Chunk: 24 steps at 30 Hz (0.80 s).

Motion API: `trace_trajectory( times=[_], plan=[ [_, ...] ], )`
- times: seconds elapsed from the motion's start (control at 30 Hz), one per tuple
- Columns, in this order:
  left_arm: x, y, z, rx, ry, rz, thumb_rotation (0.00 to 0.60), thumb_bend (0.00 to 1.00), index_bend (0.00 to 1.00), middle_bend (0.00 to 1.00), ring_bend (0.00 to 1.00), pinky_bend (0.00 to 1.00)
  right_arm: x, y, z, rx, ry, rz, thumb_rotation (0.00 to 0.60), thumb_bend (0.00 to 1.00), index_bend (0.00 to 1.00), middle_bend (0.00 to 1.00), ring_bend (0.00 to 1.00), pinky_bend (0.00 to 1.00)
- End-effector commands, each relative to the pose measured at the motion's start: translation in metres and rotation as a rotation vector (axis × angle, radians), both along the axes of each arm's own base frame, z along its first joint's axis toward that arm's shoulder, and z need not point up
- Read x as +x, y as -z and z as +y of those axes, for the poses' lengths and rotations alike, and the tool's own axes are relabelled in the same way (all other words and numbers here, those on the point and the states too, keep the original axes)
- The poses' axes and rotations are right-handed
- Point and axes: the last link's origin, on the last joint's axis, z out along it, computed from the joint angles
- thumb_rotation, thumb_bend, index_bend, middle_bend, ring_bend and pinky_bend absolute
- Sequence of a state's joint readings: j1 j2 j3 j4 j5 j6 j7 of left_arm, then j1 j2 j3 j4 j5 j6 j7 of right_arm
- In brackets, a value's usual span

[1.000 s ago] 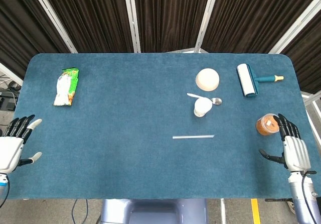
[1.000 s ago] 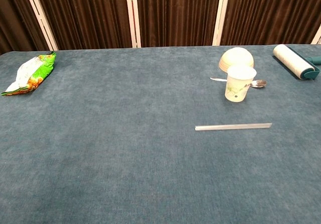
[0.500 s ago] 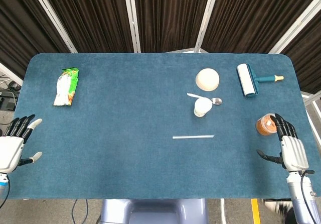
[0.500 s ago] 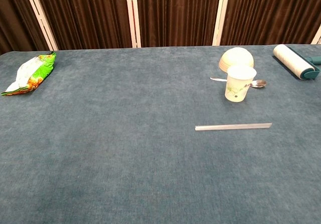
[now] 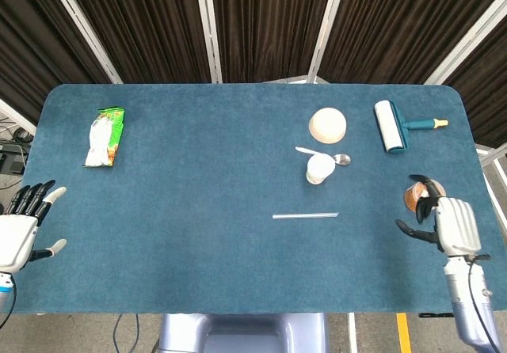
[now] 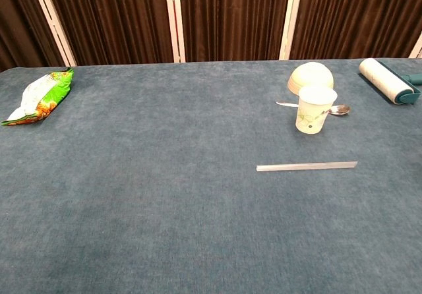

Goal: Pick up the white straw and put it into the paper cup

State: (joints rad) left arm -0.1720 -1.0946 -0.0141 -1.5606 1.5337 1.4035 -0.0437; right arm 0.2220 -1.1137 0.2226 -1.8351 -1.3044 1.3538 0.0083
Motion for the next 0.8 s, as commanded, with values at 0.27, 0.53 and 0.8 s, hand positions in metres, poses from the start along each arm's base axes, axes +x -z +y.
trace_trajectory(
  times=[0.27, 0.53, 0.8],
  plan=[
    [0.0, 0.0, 0.0, -0.001, 0.001, -0.001, 0.6, 0.21, 0.12, 0.0, 0.0, 0.0, 0.064, 0.056, -0.026, 0.187, -0.043, 0.007, 0.6, 0.22, 0.41, 1.0, 0.92, 0.91],
    [0.0, 0.0, 0.002, -0.004, -0.002, -0.001, 0.6, 0.21, 0.12, 0.0, 0.0, 0.0, 0.09, 0.101, -0.044, 0.265, -0.034, 0.022, 0.6, 0.31, 0.43, 1.0, 0.92, 0.91],
    [0.001, 0.0, 0.004, -0.006, -0.006, -0.001, 0.6, 0.21, 0.13, 0.0, 0.0, 0.0, 0.089, 0.135, -0.053, 0.302, 0.004, 0.053, 0.6, 0.35, 0.43, 1.0, 0.92, 0.91]
  ],
)
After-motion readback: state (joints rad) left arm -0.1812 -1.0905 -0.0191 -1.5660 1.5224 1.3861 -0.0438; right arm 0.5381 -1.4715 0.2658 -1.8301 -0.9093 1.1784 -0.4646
